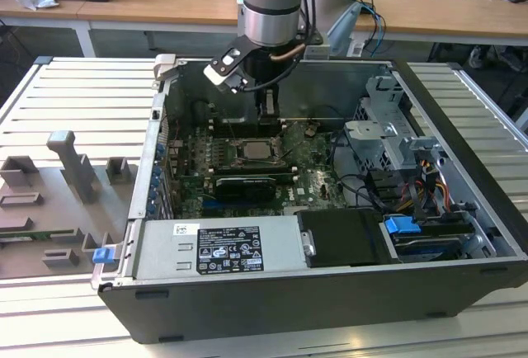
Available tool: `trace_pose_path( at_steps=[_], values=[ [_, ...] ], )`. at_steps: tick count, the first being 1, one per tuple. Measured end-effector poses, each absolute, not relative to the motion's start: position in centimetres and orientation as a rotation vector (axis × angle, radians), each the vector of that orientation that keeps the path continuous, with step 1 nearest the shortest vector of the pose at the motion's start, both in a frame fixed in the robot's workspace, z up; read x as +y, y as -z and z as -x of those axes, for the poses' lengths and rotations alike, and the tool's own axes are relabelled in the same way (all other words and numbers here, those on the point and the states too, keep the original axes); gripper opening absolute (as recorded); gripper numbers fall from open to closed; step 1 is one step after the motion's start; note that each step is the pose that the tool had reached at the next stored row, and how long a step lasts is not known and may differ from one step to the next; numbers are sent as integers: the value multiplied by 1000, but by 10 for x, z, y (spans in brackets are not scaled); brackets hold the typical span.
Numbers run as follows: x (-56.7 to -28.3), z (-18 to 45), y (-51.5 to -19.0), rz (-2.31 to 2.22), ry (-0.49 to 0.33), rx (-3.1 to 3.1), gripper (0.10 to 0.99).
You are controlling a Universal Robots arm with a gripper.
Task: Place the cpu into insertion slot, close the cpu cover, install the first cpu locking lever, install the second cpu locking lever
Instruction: 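Close the cpu cover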
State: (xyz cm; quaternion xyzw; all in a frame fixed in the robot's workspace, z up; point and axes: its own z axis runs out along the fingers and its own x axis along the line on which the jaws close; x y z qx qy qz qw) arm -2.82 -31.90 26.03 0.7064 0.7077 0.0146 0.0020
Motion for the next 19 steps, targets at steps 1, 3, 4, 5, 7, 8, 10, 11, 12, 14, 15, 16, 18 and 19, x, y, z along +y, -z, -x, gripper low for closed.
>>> trace_pose_path(
  at_steps=[1,3,4,5,7,8,10,11,12,14,15,16,18,19],
  values=[
    [-319,28,-264,-2216,-46,2221,106],
    [-319,26,-265,-2216,-46,2221,106],
    [-319,21,-265,-2217,-46,2220,106],
    [-319,16,-265,-2217,-45,2221,106],
    [-319,15,-265,-2217,-45,2221,106],
    [-319,15,-268,-2217,-45,2221,106],
    [-319,15,-275,-2217,-45,2221,106],
    [-319,15,-278,-2217,-45,2221,106],
    [-319,15,-280,-2217,-45,2221,106],
    [-319,15,-282,-2217,-45,2221,106],
    [-319,13,-282,-2217,-45,2221,106],
    [-319,11,-282,-2217,-45,2221,106],
    [-319,8,-282,-2217,-45,2221,106],
    [-319,8,-283,-2217,-45,2221,106]
  ],
)
